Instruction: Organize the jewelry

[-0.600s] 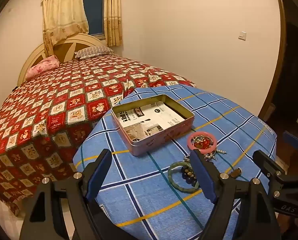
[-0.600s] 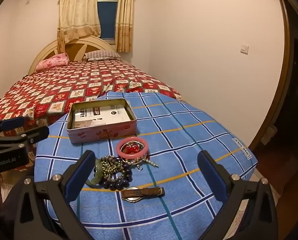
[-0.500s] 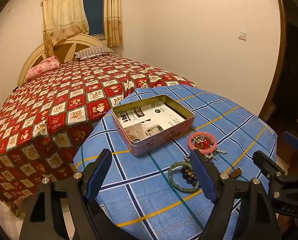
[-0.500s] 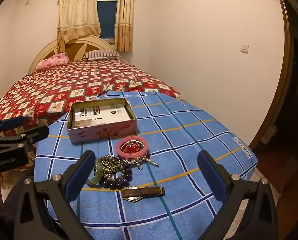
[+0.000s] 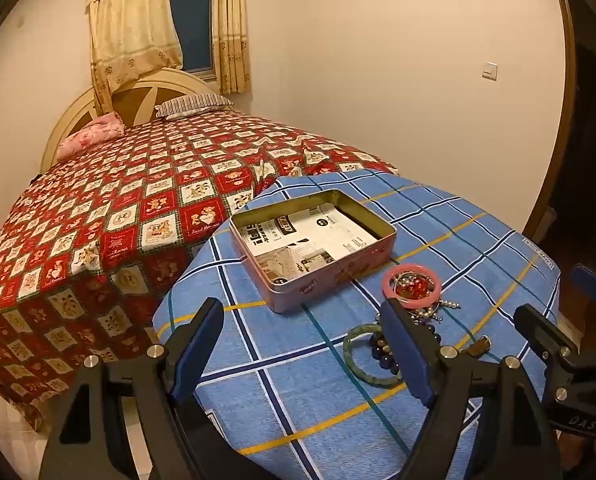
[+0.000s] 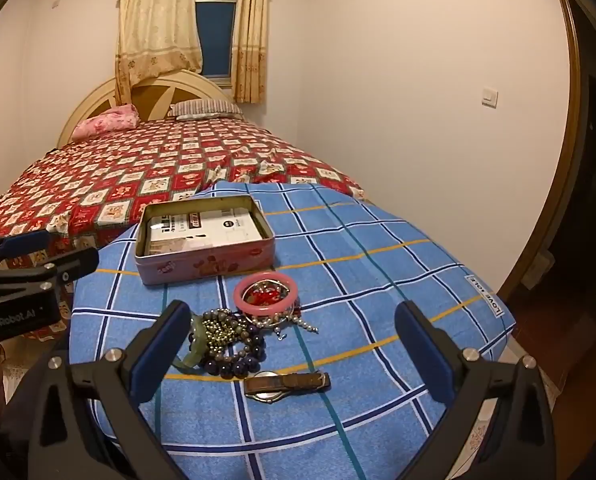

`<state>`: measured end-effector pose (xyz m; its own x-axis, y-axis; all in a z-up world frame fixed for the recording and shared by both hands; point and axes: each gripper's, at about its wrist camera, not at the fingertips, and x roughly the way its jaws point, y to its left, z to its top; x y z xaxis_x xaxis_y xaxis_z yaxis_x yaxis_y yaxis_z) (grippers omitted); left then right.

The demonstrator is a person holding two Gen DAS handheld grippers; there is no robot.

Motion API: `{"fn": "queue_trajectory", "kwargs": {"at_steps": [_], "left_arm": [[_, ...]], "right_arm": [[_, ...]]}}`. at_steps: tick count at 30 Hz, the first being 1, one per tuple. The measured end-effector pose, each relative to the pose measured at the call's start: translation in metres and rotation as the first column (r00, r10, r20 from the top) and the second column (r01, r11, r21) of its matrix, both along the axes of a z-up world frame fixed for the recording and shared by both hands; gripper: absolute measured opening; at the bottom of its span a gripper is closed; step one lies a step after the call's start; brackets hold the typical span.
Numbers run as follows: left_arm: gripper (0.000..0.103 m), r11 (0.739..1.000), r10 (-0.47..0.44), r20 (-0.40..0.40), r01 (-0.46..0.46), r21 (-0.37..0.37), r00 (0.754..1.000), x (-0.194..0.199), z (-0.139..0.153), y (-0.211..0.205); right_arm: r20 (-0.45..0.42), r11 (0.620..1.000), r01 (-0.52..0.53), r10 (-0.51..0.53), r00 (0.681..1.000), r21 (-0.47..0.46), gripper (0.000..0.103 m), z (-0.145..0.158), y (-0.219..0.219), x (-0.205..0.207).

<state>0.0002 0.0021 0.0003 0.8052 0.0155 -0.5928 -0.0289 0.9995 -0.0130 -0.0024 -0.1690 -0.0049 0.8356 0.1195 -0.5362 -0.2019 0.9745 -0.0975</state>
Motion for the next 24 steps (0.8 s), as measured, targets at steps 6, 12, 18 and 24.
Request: {"fn": "queue_trajectory", "kwargs": {"at_steps": [6, 12, 18, 24], "left_arm": [[0.080, 1.000, 0.001, 0.002, -0.001, 0.002, 1.000, -0.0009, -0.0011, 0.0028], [0.081, 1.000, 0.001, 0.001, -0.001, 0.009, 1.000, -0.0010, -0.0022, 0.0039], [0.081, 1.000, 0.004, -0.003, -0.004, 0.010, 1.000, -0.0021, -0.0026, 0.0037], [0.080, 1.000, 0.005, -0.003, -0.005, 0.010, 1.000, -0.0024, -0.0027, 0.0044]], "right_arm": [[-0.003, 1.000, 0.000, 0.000, 1.000, -0.002, 0.103, -0.0004, 0.0016, -0.0013], [-0.004, 1.000, -0.001, 0.001, 1.000, -0.002, 0.103, -0.0018, 0.0018, -0.0014], [-0.006, 1.000, -0.001, 0.001, 1.000, -0.002, 0.103, -0.0018, 0.0018, -0.0013], [-0.006, 1.000, -0.002, 0.002, 1.000, -0.002, 0.103, -0.0022, 0.0018, -0.0012]]}}
